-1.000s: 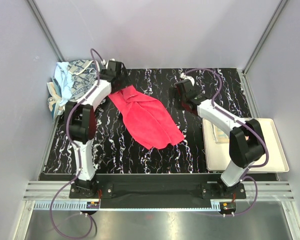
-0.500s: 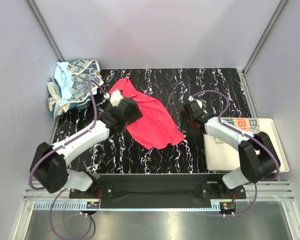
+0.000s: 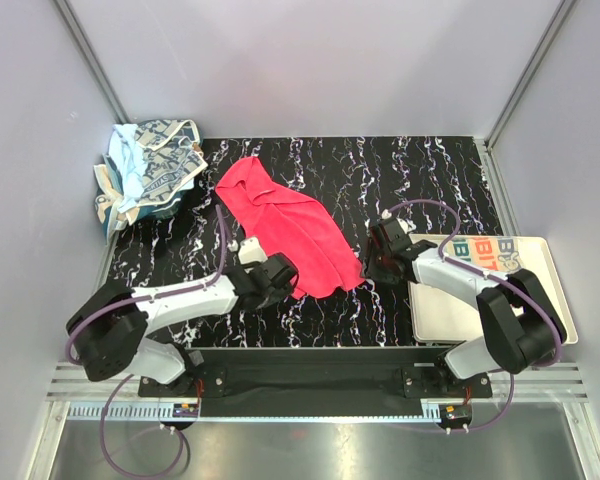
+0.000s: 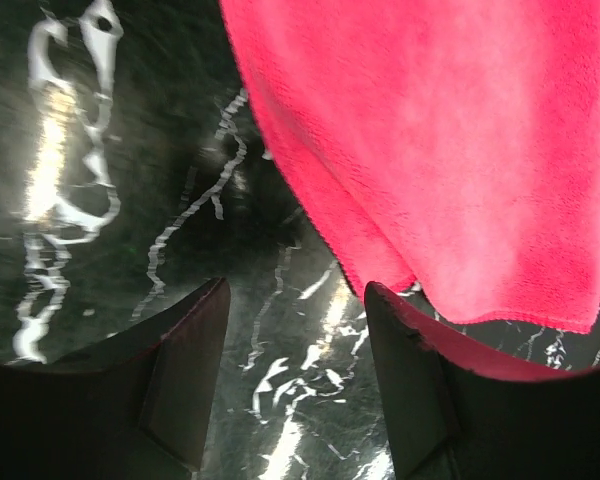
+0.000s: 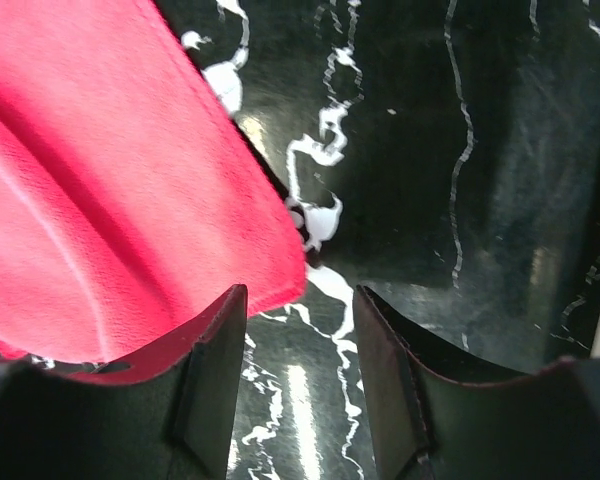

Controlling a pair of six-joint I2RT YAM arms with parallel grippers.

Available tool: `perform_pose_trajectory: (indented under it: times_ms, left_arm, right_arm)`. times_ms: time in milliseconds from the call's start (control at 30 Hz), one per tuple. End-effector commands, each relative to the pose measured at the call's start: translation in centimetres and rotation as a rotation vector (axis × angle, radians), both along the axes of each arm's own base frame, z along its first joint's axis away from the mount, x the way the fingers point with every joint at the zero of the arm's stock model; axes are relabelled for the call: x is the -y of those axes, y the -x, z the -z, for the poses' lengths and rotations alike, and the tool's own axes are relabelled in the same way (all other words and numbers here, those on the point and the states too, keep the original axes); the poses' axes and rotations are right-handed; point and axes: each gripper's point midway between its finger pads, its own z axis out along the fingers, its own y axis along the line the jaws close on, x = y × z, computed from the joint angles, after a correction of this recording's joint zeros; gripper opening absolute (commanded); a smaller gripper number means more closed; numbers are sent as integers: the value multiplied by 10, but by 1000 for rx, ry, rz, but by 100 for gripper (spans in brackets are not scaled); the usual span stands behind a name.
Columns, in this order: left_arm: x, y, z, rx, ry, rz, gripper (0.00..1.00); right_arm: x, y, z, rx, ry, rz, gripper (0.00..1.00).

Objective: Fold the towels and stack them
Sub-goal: Flatten out the crumpled towel

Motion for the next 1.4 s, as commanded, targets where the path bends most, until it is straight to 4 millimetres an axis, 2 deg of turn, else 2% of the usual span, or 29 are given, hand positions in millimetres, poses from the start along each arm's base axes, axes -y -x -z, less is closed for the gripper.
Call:
perform_pose_trajectory:
  times_ms: [0, 133, 333, 433, 567, 700, 833, 967, 1067, 1233, 1300, 1367]
  left_arm:
    - [25, -8, -1, 41, 92, -13, 60]
    - [39, -5, 2, 38, 93, 12, 59]
    - [44, -5, 13, 26, 83, 12, 58]
    - [49, -6, 15, 20, 91, 18, 55]
    - [50, -4, 19, 9, 76, 16, 48]
    - [51, -2, 23, -5, 72, 15, 33]
    - [52, -1, 26, -17, 48, 18, 24]
    - [49, 0, 29, -26, 32, 15, 12]
    - [45, 0, 28, -21, 14, 16, 0]
    - [36, 2, 17, 9, 9, 26, 0]
    - [28, 4, 9, 25, -1, 33, 0]
    - [14, 9, 10, 24, -28, 31, 0]
  right_arm:
    - [-15, -11, -6, 43, -61, 0, 53]
    - [-16, -12, -4, 37, -57, -3, 51]
    - [-17, -8, 4, 19, -59, -4, 47]
    - [-17, -8, 6, 13, -62, 0, 46]
    - [-17, -9, 8, 10, -61, 2, 44]
    - [-17, -8, 11, 3, -56, 0, 41]
    - [-16, -9, 12, 5, -50, 2, 39]
    - [-15, -10, 11, 7, -46, 5, 36]
    - [-14, -10, 11, 9, -37, 4, 33]
    - [-11, -13, 8, 21, -14, 5, 24]
    - [-10, -14, 5, 27, -9, 5, 20]
    - [-9, -13, 3, 30, -8, 3, 15]
